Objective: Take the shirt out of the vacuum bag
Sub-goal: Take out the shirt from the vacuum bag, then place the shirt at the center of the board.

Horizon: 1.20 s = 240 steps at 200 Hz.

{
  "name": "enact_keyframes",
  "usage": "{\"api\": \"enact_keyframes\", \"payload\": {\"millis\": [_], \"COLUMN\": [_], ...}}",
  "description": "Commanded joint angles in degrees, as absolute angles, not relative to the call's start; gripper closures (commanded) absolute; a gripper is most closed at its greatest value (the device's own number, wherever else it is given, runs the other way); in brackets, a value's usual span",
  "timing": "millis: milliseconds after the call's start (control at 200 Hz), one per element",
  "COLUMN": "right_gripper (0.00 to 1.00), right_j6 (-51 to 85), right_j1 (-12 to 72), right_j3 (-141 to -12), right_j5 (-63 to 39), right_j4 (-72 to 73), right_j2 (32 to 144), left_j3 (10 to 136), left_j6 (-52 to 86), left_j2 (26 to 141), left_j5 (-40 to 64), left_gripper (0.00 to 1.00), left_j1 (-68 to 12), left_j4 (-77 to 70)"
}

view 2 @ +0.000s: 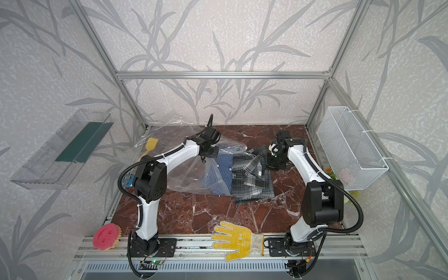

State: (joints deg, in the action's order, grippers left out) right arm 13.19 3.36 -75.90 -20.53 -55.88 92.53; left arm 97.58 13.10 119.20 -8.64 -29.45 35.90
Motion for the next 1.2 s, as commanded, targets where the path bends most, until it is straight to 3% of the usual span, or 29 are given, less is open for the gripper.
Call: {"api": "enact_keyframes", "payload": {"millis": [0, 220, 540, 780, 1195], "right_gripper": [1.0, 1.0, 1.0, 1.0, 1.0], "right_j6": [11.25, 9.47, 7.43, 12.72, 21.16], "right_j1": [0.41, -4.25, -4.92, -6.4, -7.36], "right_j3": [-76.22, -77.5, -84.28, -90.98, -96.84], "right_j5": [-18.24, -16.26, -8.37, -7.17, -3.58], "right_j4": [-57.09, -57.38, -54.56, -50.64, -44.57], "right_j2": [89.49, 90.01, 100.36, 109.39, 115.37], "left_j3": [99.75, 100.18, 101.66, 102.31, 101.49], "left_j6": [13.54, 13.45, 12.62, 12.93, 12.92], "left_j2": [120.32, 120.84, 121.29, 120.74, 119.57], "left_j5": [-9.98, -9.76, -9.67, -9.27, -8.88], "left_gripper": [1.0, 1.0, 1.0, 1.0, 1.0], "left_j1": [-28.22, -27.27, -26.72, -26.66, -26.88], "left_j4": [36.79, 36.95, 38.32, 39.38, 40.31]}}
